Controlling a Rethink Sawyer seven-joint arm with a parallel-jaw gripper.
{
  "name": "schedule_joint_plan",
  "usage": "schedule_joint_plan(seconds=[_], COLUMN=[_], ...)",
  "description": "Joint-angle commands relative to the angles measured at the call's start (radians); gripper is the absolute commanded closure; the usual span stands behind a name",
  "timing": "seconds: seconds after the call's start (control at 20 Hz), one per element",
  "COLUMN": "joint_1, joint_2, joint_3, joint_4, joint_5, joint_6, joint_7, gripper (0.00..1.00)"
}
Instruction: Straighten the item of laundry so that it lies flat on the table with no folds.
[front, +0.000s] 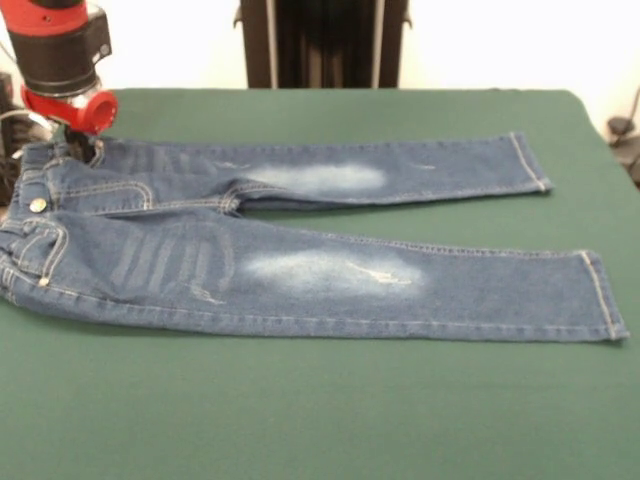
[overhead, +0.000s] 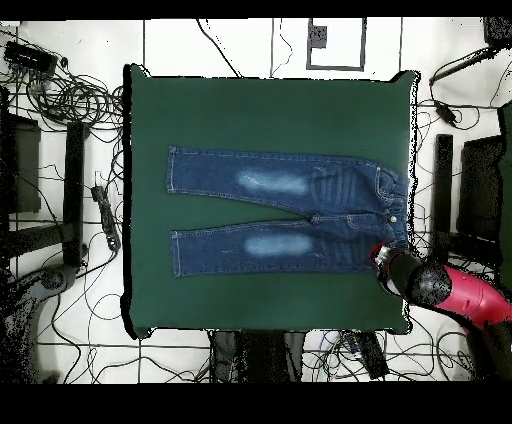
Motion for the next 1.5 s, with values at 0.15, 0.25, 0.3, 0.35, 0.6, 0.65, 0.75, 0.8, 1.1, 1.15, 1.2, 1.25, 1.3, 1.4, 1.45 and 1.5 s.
schedule_joint_plan(seconds=[0.15,0.25,0.3,0.35,0.6,0.65,0.75,0.8,1.1,1.15,1.2,1.25,1.3,1.4,1.45,1.5], joint_1=[-0.117,-0.127,-0.135,-0.14,-0.127,-0.124,-0.114,-0.112,-0.092,-0.087,-0.082,-0.08,-0.079,-0.076,-0.074,-0.066], joint_2=[-0.022,-0.019,-0.02,-0.019,-0.075,-0.093,-0.135,-0.145,-0.165,-0.163,-0.161,-0.16,-0.159,-0.156,-0.154,-0.155], joint_3=[0.132,0.139,0.144,0.15,0.144,0.14,0.131,0.128,0.097,0.09,0.084,0.081,0.078,0.073,0.069,0.06], joint_4=[0.072,0.071,0.073,0.073,0.114,0.129,0.166,0.18,0.246,0.25,0.255,0.258,0.265,0.27,0.272,0.274], joint_5=[-0.068,-0.078,-0.088,-0.094,-0.113,-0.119,-0.115,-0.111,-0.11,-0.115,-0.119,-0.121,-0.121,-0.125,-0.126,-0.132], joint_6=[-0.013,-0.011,-0.027,-0.031,-0.056,-0.066,-0.058,-0.052,-0.085,-0.097,-0.108,-0.114,-0.117,-0.126,-0.128,-0.138], joint_7=[-0.192,-0.189,-0.183,-0.183,-0.125,-0.112,-0.087,-0.079,-0.01,0.0,0.01,0.015,0.02,0.027,0.032,0.042], gripper=[1.0,1.0,1.0,1.0,1.0,1.0,1.0,1.0,1.0,1.0,1.0,1.0,1.0,1.0,1.0,1.0])
